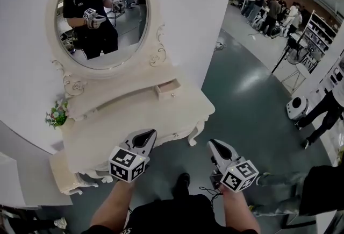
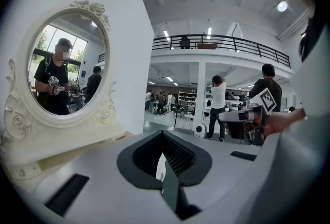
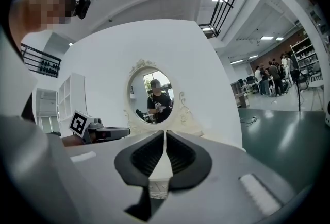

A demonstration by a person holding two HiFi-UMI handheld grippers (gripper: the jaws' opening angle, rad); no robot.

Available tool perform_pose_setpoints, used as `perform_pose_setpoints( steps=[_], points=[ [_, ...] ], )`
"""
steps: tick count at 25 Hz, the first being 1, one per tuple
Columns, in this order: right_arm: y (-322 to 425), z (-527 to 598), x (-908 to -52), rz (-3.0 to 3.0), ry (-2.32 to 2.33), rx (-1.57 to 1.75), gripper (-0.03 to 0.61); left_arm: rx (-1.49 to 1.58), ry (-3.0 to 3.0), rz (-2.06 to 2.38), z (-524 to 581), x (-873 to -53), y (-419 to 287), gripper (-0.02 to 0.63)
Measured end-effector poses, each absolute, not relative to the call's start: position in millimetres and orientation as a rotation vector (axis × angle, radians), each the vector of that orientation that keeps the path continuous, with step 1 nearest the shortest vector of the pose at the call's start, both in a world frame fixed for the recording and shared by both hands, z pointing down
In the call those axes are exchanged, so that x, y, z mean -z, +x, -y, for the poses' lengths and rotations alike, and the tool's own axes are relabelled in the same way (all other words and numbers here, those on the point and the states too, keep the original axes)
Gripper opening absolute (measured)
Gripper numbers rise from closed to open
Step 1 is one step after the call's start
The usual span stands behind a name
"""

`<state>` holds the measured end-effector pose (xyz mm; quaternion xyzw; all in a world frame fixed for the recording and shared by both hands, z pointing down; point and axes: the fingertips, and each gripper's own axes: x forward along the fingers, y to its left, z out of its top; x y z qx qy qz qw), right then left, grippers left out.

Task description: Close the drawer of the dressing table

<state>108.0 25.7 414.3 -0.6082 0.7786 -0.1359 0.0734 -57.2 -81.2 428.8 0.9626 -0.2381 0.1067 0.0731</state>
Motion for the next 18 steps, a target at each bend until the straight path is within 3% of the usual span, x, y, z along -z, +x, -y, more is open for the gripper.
perform_pose_setpoints(
  steps=[10,18],
  points=[
    [209,58,-429,-2.397,-1.731,0.481,0.025,-0.382,2.862,0.773,149,-430,47,0.005],
    [227,101,-438,-2.450,-1.643,0.531,0.025,-0.397,2.823,0.846,180,-434,68,0.005]
  ],
)
